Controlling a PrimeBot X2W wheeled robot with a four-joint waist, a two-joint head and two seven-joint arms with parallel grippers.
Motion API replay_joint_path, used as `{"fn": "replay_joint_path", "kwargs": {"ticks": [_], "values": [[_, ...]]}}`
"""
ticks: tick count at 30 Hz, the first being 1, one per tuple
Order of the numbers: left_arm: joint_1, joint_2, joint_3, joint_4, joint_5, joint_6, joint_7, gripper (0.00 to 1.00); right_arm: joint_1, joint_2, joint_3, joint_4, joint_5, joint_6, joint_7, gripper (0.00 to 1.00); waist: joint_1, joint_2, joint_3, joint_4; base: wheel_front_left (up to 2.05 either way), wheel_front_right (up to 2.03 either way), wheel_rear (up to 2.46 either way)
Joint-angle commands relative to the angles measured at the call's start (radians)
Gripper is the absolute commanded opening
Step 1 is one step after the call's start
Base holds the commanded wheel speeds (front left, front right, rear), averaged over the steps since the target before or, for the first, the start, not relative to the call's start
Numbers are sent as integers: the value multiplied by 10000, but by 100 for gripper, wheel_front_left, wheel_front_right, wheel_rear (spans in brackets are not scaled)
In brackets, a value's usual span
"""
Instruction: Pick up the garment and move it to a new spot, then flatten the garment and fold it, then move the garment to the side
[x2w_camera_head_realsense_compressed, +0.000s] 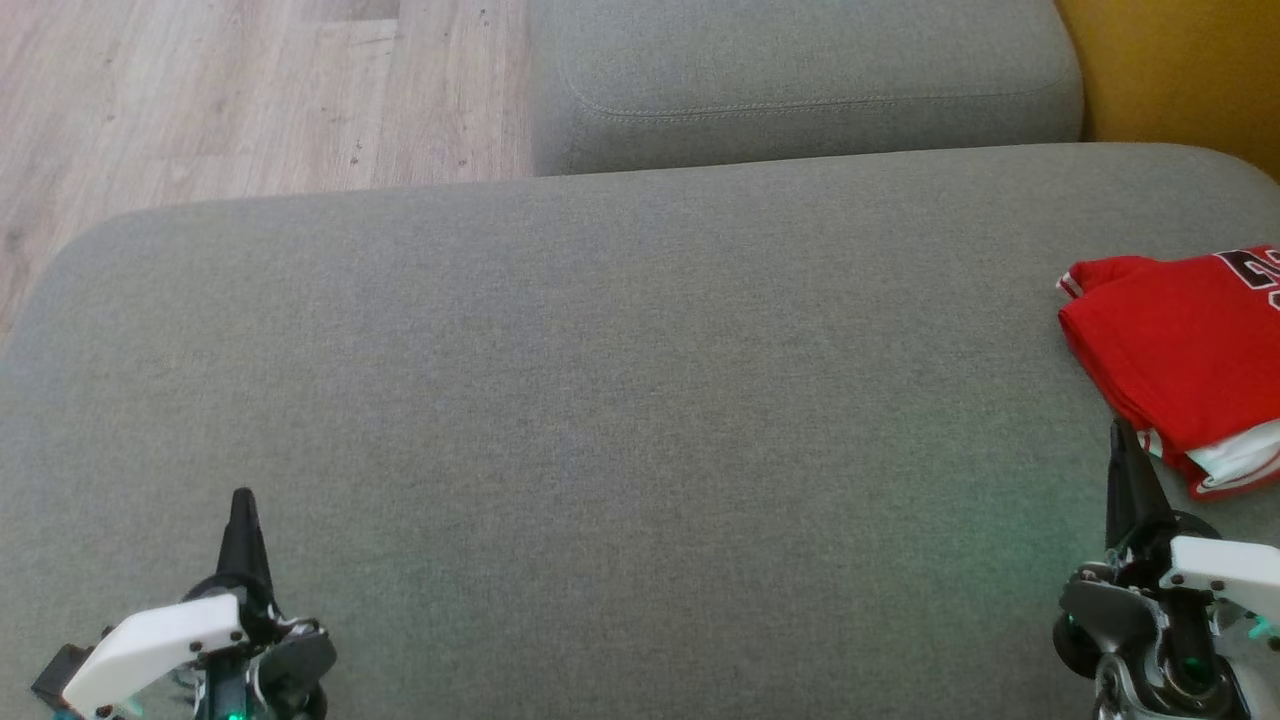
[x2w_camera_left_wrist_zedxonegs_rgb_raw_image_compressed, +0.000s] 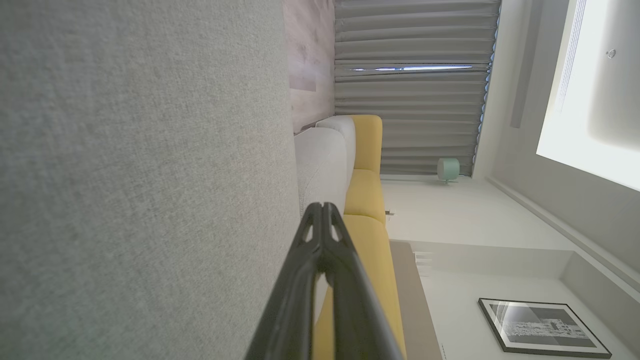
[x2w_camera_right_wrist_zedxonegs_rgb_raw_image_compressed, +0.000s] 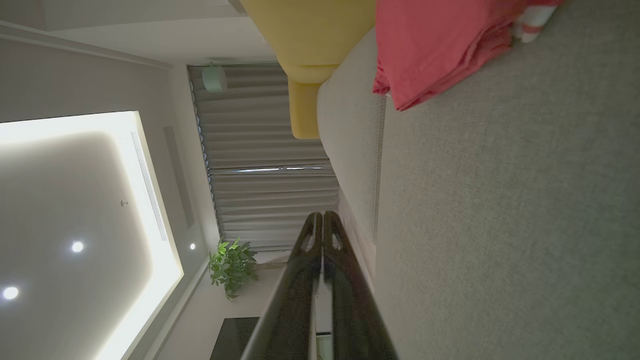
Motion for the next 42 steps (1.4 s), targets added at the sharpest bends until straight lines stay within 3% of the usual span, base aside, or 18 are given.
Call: {"fn": "replay_joint_path", "kwargs": {"ticks": [1, 42], "values": [[-487, 77, 352, -285, 61, -69, 43, 0, -482, -140, 161, -316, -19, 69, 79, 0, 0, 0, 0, 0, 0, 0, 0], [-496, -5, 468, -279, 158, -69, 136, 0, -490, -77, 72, -311, -93, 69, 151, 0, 0, 0, 0, 0, 0, 0, 0]]}}
